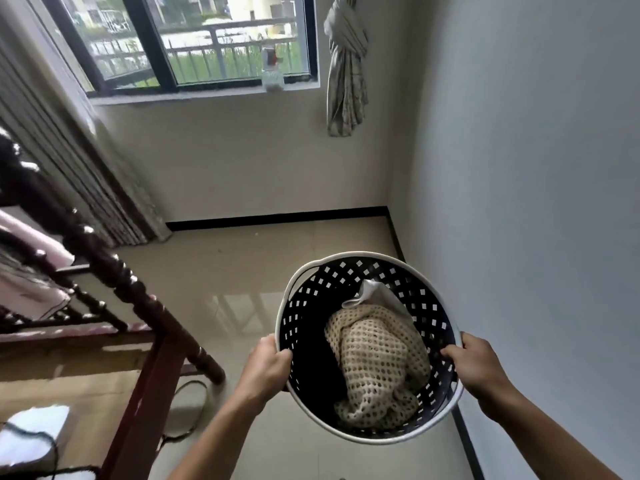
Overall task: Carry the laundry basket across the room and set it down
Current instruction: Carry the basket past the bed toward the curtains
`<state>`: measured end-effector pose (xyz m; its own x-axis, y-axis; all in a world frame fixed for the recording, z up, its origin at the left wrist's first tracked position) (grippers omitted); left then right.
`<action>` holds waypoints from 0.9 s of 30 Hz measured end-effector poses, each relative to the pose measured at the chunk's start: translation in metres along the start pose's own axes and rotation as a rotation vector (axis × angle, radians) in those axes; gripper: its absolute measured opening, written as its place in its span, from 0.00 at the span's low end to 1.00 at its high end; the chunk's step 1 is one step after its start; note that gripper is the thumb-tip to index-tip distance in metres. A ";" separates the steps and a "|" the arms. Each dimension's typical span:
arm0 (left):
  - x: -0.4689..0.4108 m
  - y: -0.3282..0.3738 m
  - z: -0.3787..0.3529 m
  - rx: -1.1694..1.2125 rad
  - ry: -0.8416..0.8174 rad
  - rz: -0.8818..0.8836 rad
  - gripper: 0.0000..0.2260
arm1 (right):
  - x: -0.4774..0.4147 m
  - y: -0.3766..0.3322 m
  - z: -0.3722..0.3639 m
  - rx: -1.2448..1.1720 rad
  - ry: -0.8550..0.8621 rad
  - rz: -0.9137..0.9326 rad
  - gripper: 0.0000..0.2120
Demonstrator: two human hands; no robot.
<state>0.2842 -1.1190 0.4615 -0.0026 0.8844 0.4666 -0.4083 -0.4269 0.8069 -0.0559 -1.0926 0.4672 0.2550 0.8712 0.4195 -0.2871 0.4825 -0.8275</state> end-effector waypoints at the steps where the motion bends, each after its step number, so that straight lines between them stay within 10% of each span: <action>1: -0.020 0.015 0.008 -0.014 0.006 -0.001 0.12 | -0.019 -0.014 -0.001 -0.004 0.002 0.001 0.07; 27: -0.459 0.176 0.188 0.201 0.345 0.188 0.11 | -0.563 -0.357 -0.176 0.181 -0.380 0.180 0.07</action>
<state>0.3849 -1.6361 0.4575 -0.3789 0.7845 0.4910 -0.1864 -0.5844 0.7898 0.0657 -1.7713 0.4610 -0.1606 0.8980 0.4097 -0.4613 0.2986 -0.8355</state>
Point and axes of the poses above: each hand's wrist, its own x-axis away from the middle knuckle, its own z-axis out of the back of the hand, y = z × x, the point moved 9 cm from there along -x, towards the middle knuckle, and after that the axes turned 7 degrees about -y, right-handed, at the moved point
